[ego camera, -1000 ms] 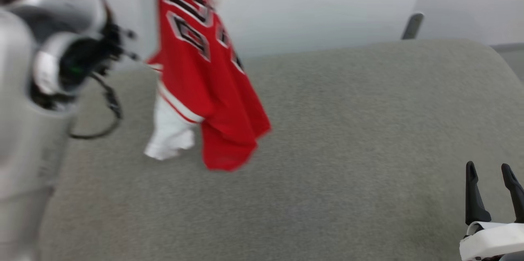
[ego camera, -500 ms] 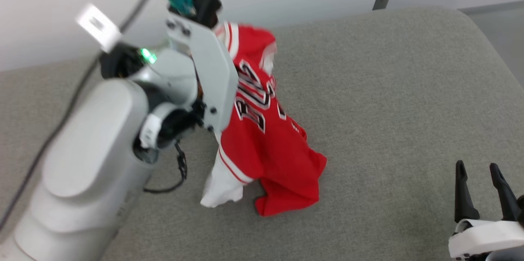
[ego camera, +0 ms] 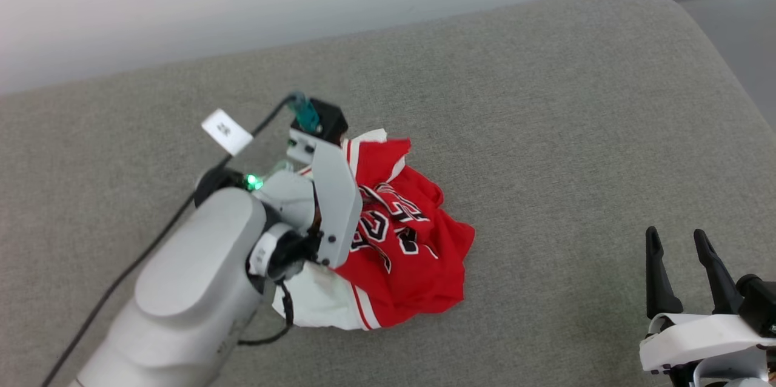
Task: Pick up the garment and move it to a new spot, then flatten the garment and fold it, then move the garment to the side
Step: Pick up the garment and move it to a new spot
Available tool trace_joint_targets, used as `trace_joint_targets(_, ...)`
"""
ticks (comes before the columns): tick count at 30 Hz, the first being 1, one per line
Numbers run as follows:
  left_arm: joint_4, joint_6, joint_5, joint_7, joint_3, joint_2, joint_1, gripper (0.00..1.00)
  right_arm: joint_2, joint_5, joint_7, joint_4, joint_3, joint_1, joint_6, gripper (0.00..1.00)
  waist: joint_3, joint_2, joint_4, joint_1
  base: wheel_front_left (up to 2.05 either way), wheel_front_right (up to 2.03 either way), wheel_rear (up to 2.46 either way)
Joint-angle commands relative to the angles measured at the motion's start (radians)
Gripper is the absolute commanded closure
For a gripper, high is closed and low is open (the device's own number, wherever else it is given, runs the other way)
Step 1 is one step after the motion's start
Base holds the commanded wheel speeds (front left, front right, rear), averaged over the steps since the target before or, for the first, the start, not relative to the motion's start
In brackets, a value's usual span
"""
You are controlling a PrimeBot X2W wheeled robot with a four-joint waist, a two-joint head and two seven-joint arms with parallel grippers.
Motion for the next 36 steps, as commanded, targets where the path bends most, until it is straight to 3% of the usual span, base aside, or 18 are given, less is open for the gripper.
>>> trace_joint_targets(1,0.023,-0.01,-0.002,-0.008,-0.008,-0.008,0.017,1.0,0.002,0.01,-0.005,0.004,0.006,-0.009,0.0,0.0,0.0,0.0,-0.001,0.0,0.0,0.0,0.0)
trace_joint_targets(10,0.176,-0.061,-0.007,-0.057,-0.044,-0.053,0.033,1.0,0.003,0.009,-0.007,0.015,0.025,-0.019,0.0,0.0,-0.012,0.0,0.008,0.0,0.0,0.0,0.0)
trace_joint_targets(11,0.187,-0.069,-0.006,-0.061,-0.048,-0.057,0.029,0.91,0.003,0.007,-0.006,0.015,0.025,-0.019,0.0,0.0,-0.015,0.0,0.011,0.0,0.0,0.0,0.0)
trace_joint_targets(13,0.202,-0.083,-0.009,-0.074,-0.05,-0.065,0.019,0.54,0.002,0.0,-0.002,0.014,0.022,-0.015,0.0,0.0,-0.026,0.0,0.02,0.0,0.0,0.0,0.0)
trace_joint_targets(15,0.212,-0.089,-0.01,-0.095,-0.046,-0.069,0.012,0.0,0.002,-0.008,0.003,0.011,0.017,-0.008,0.0,0.0,-0.039,0.0,0.03,0.0,0.0,0.0,0.0)
trace_joint_targets(26,0.172,-0.116,-0.044,-0.149,-0.024,-0.067,0.014,0.0,-0.001,-0.043,0.035,-0.023,-0.002,0.041,0.0,0.0,-0.115,0.0,0.114,0.0,0.0,0.0,0.0)
trace_joint_targets(36,0.013,-0.098,-0.06,-0.304,0.062,0.021,0.107,0.0,-0.024,-0.04,0.05,-0.052,0.011,0.082,0.0,0.0,-0.198,0.0,0.2,0.0,0.0,0.0,0.0)
